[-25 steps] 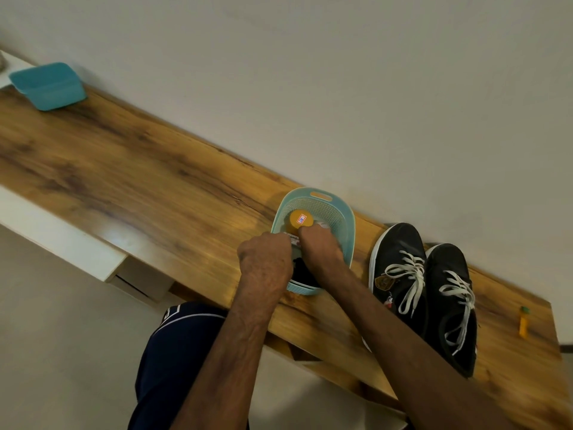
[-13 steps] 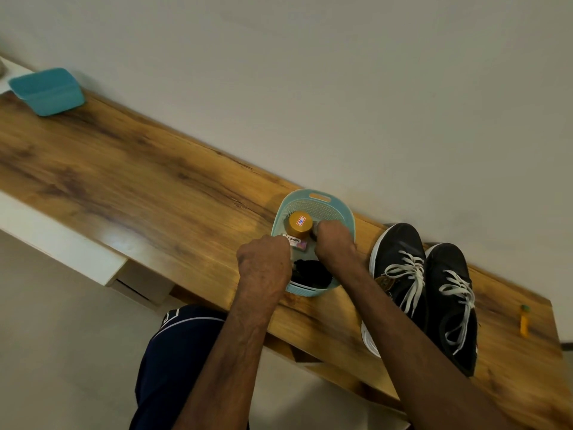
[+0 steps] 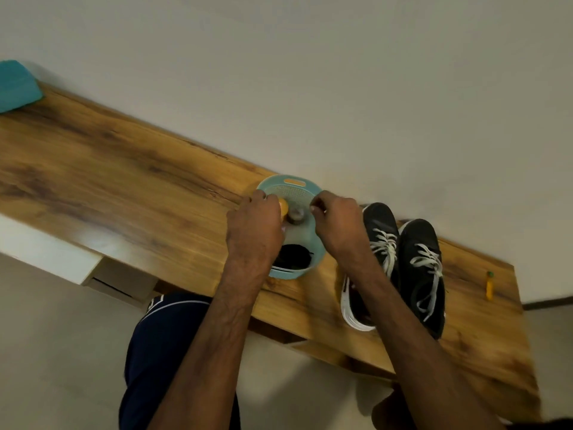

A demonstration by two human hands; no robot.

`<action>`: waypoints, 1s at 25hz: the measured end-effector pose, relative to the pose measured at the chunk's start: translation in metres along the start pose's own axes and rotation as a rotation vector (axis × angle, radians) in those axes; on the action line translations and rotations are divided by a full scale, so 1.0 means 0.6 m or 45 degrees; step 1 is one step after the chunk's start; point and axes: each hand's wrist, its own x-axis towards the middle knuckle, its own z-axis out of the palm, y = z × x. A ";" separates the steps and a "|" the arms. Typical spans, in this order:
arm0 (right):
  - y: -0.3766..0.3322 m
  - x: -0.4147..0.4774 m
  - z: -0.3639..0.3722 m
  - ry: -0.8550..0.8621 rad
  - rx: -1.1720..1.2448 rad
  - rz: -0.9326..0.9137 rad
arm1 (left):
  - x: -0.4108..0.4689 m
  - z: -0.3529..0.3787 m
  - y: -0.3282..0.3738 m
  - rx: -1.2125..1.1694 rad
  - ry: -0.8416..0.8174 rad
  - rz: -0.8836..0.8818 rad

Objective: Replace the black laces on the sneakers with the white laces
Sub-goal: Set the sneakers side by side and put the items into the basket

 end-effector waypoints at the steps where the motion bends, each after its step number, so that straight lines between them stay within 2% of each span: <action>1: 0.029 -0.016 -0.024 0.135 0.077 0.013 | 0.002 0.004 0.014 -0.044 0.044 0.087; 3: 0.093 -0.058 -0.072 0.367 0.180 0.092 | 0.000 0.015 0.051 -0.137 0.006 0.288; 5: 0.177 -0.107 -0.108 0.531 0.171 0.248 | -0.012 0.031 0.096 -0.203 -0.122 0.476; 7: 0.274 -0.149 -0.120 0.575 0.090 0.465 | -0.024 0.049 0.128 -0.210 -0.209 0.603; 9: 0.374 -0.183 -0.119 0.457 -0.010 0.698 | -0.027 0.061 0.143 -0.209 -0.260 0.635; 12: 0.483 -0.210 -0.106 0.106 -0.106 0.955 | -0.028 0.070 0.134 -0.198 -0.257 0.584; 16: 0.572 -0.216 -0.087 -0.127 -0.268 0.947 | -0.027 0.059 0.107 -0.270 -0.231 0.564; 19: 0.590 -0.213 -0.089 -0.123 -0.388 0.857 | -0.012 0.019 0.068 -0.525 0.014 0.367; 21: 0.580 -0.216 -0.089 -0.036 -0.388 0.830 | -0.002 -0.004 0.035 -0.541 0.206 0.171; 25: 0.555 -0.222 -0.089 0.019 -0.406 0.801 | 0.002 -0.005 0.015 -0.441 0.218 0.014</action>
